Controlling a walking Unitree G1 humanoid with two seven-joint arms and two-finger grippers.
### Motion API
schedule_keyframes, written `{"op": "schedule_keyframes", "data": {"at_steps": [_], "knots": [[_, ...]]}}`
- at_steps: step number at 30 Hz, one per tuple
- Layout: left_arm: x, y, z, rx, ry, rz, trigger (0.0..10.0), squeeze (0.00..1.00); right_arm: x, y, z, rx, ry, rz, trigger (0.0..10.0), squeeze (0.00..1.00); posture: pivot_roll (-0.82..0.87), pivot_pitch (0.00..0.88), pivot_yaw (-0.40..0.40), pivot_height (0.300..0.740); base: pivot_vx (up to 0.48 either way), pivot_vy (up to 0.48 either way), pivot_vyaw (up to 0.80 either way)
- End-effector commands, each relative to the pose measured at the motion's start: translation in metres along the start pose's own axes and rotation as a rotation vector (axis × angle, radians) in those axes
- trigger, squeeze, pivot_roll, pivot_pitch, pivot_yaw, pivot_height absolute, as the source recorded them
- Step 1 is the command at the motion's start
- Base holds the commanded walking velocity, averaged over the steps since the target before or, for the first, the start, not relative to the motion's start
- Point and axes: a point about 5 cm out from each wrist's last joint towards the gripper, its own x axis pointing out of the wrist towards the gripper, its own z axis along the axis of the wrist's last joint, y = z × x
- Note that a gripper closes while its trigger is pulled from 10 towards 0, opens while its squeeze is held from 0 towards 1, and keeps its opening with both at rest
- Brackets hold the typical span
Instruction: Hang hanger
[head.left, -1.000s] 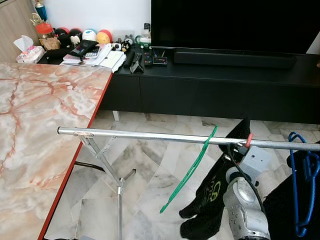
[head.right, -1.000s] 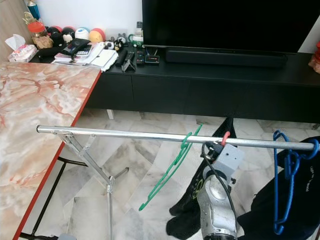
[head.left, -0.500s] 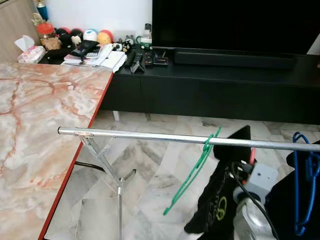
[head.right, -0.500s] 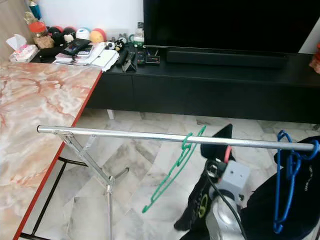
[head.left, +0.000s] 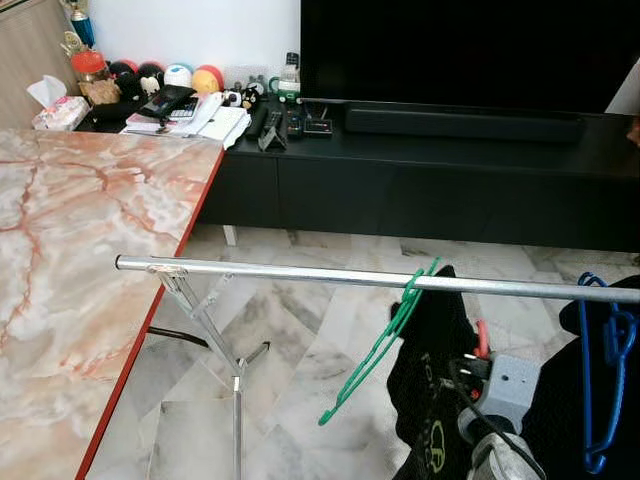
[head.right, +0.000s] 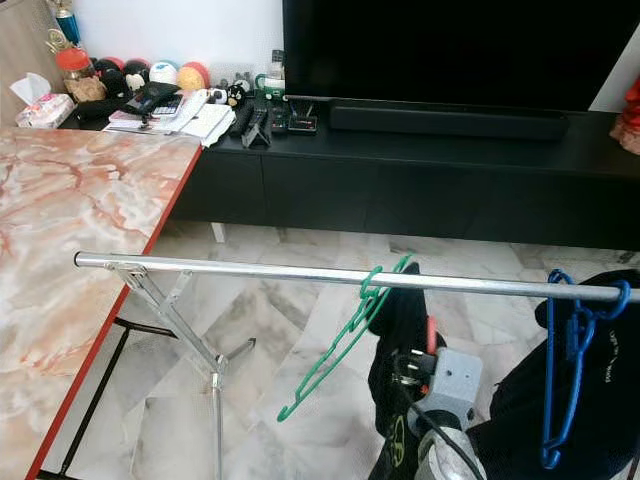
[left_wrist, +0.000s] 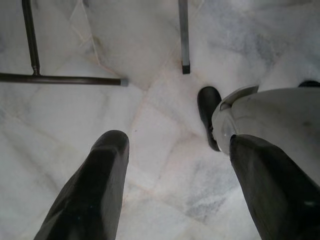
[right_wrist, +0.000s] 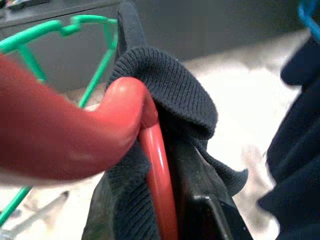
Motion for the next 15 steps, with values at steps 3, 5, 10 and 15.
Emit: {"op": "schedule_keyframes", "data": {"at_steps": [3,5,10,15], "knots": [[-0.002,-0.0003,-0.009,-0.012,0.036,0.006,10.0,0.0,-0.0003,-0.0043,0.0028,0.033,-0.006,-0.013,0.0,0.0,0.01,0.073,-0.011,0.74,0.0,0.0,0.0],[-0.002,-0.0002,-0.009,-0.014,0.036,0.007,10.0,0.0,-0.0006,-0.0045,0.0027,0.032,-0.007,-0.009,0.0,0.0,0.01,0.073,-0.011,0.74,0.0,0.0,0.0],[-0.002,-0.0003,-0.009,-0.016,0.036,0.009,10.0,0.0,-0.0009,-0.0047,0.0026,0.036,-0.006,-0.005,0.0,0.0,0.01,0.073,-0.011,0.74,0.0,0.0,0.0],[-0.002,-0.0003,-0.0089,-0.016,0.036,0.009,10.0,0.0,-0.0008,-0.0048,0.003,0.043,-0.002,-0.006,0.0,0.0,0.01,0.073,-0.011,0.74,0.0,0.0,0.0]]}}
